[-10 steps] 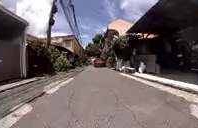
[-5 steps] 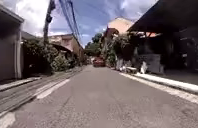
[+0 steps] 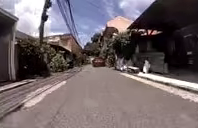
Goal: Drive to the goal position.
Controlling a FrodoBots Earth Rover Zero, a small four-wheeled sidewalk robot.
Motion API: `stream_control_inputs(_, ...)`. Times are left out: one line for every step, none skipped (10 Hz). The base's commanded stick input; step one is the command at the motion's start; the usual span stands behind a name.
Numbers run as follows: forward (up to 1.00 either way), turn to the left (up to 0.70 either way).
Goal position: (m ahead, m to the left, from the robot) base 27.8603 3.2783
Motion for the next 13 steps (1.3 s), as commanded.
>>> stream_control_inputs(0.70, 0.00)
stream_control_inputs(0.70, 0.00)
stream_control_inputs(0.70, 0.00)
stream_control_inputs(0.70, 0.18)
stream_control_inputs(0.70, 0.00)
stream_control_inputs(0.70, 0.00)
stream_control_inputs(0.70, 0.00)
stream_control_inputs(0.70, 0.00)
stream_control_inputs(0.70, 0.00)
stream_control_inputs(0.70, 0.00)
stream_control_inputs(0.70, 0.00)
stream_control_inputs(0.70, 0.00)
stream_control_inputs(0.70, 0.00)
